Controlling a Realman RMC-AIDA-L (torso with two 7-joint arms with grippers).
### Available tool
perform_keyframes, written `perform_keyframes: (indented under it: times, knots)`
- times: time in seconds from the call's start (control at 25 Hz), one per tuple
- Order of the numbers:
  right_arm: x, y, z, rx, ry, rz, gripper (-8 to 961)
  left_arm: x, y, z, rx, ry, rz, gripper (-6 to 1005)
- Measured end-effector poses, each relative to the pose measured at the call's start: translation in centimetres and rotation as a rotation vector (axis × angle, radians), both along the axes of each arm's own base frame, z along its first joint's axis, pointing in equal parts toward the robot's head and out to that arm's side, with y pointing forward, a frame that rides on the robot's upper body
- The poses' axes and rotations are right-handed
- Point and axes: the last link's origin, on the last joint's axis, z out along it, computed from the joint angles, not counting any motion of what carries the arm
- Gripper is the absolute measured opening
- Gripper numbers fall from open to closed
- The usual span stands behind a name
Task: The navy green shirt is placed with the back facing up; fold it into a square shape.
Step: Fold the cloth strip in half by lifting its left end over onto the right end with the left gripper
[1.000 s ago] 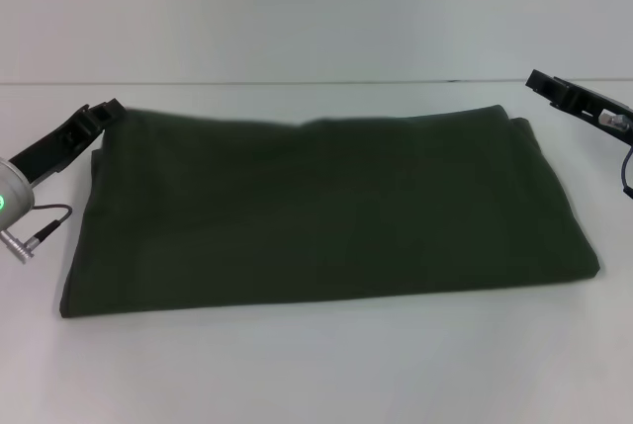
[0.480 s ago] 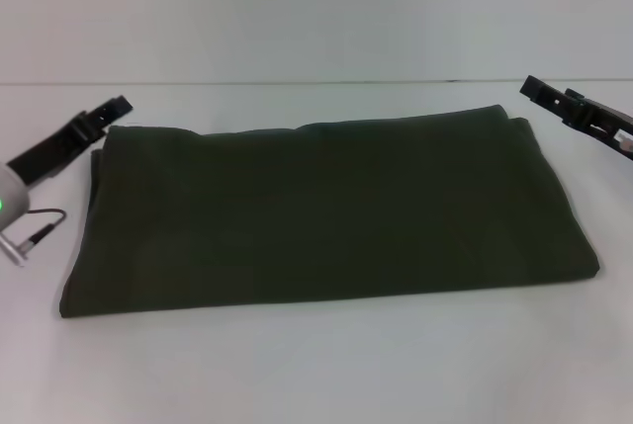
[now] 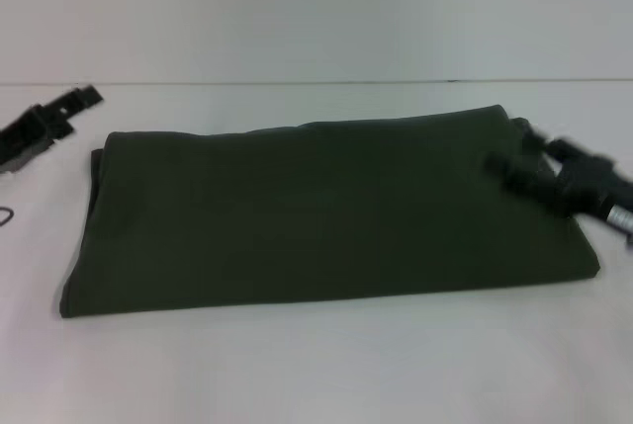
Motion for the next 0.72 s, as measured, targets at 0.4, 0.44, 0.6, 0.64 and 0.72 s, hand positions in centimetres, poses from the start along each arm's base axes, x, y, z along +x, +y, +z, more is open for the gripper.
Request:
perform_keyframes:
  times: [0.4,0.44,0.6,0.64,0.72]
  knots:
    - [-0.4,-5.2,-2.1,-0.047,-0.137,0.334,914,0.0,-5.7,2.4,-0.356,-0.124,-0.049,856]
    - [-0.3,-5.5,-2.2,-0.041,-0.141,0.344,914,-0.1,-6.3,2.8,-0.373,-0.135,-0.040,856]
    - [0.2,-6.5,-2.5,-0.041,-0.159,0.360,915,-0.9,-8.4,2.7,-0.441,-0.179,0.010,858]
    - [0.3,-6.6,-2.6,-0.044,-0.163,0.358,915,-1.1,-8.7,2.6,-0.450,-0.183,0.025,858]
    - [0.3,-6.7,-2.7,-0.050,-0.167,0.358,915,-1.8,-9.4,2.2,-0.490,-0.194,0.086,858]
